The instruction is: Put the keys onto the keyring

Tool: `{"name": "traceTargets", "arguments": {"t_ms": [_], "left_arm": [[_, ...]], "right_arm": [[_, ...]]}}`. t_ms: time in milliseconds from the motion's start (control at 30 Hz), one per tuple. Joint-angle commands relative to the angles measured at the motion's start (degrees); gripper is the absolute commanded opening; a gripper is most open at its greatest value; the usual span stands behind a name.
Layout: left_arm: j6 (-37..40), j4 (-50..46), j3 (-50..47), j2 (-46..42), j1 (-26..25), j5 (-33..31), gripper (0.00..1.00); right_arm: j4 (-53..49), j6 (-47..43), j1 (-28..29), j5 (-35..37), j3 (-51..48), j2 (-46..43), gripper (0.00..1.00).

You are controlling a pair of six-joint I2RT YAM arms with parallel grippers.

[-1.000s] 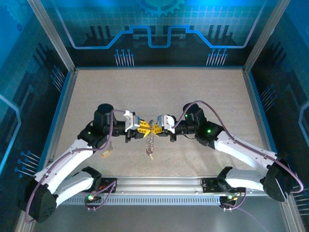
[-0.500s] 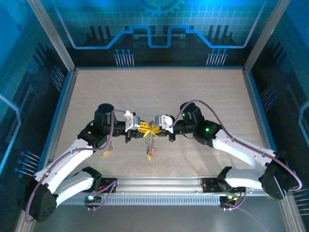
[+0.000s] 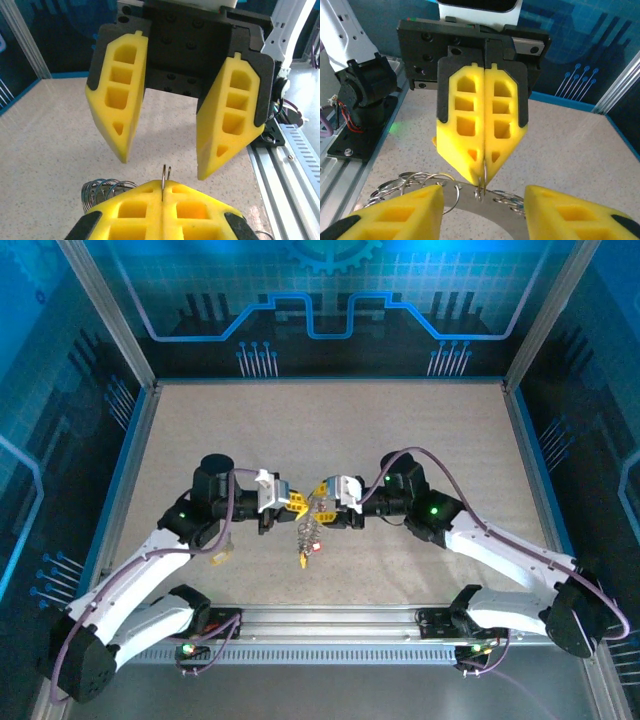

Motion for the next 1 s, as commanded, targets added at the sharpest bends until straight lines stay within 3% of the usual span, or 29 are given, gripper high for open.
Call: {"name": "traceTargets", "arguments": {"t_ms": [0,133,333,533,767,967], "left_arm": [[-1.40,3.74,-0.64,-2.06,0.97,-1.64,0.00],[-2.99,2.90,0.29,-2.36,3.10,-4.32,0.00],[-7.83,3.76,0.41,-1.94,7.25,-13.26,0.00],[-18.89,11.02,-2.04,-2.30,18.36,-22.55,0.00],[-24.86,11.00,-0.90,-3.09,31.28,-24.77,0.00],[-22.80,8.42,-0.51,-3.05,33.83,-26.80,0.00]], "right_arm": [[2.76,0.32,-0.74,-0.81,-1.72,-1.47,0.56],[3.28,0.58,-0.97,0.74,-1.78,-1.52,0.55],[3.95,0.25,0.21,-1.05,-1.18,1.43,0.55],[6.45,0.98,2.88,2.20,-2.78,5.57,0.53],[15.62,2.56,10.52,5.47,-0.97,19.99,0.51],[19.84,4.20,14.37,5.74,7.25,35.21,0.51]]}}
